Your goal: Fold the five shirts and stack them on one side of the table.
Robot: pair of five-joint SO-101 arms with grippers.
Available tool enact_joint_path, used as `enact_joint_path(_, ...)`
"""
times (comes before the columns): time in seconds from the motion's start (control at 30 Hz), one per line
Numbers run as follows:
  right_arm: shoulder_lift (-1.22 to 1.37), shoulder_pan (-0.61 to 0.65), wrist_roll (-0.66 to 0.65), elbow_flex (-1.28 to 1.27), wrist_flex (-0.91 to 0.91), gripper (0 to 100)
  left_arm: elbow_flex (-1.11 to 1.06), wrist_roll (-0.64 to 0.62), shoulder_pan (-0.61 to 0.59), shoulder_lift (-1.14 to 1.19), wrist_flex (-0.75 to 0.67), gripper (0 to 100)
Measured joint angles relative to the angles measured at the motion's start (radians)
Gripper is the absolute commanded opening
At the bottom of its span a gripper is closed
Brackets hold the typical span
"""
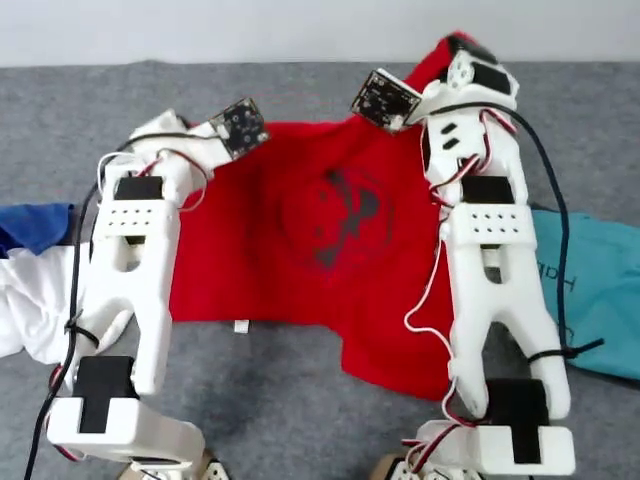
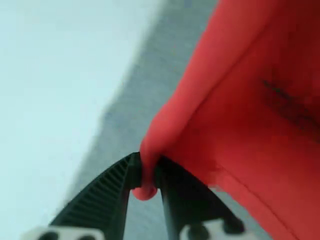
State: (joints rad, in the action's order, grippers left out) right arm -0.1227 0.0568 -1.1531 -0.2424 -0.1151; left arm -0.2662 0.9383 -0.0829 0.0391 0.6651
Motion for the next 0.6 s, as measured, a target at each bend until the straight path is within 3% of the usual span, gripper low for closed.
enact_joint_path(0.33, -0.325, 0.000, 0.000, -0.216, -0.514, 0.9, 0.000, 0.000, 0.060, -0.052, 0.514, 0)
enact_joint_path(0.6, -0.474, 0.000, 0.031, -0.302, -0.882, 0.9, 0.000, 0.000, 0.084, -0.057, 0.720, 0)
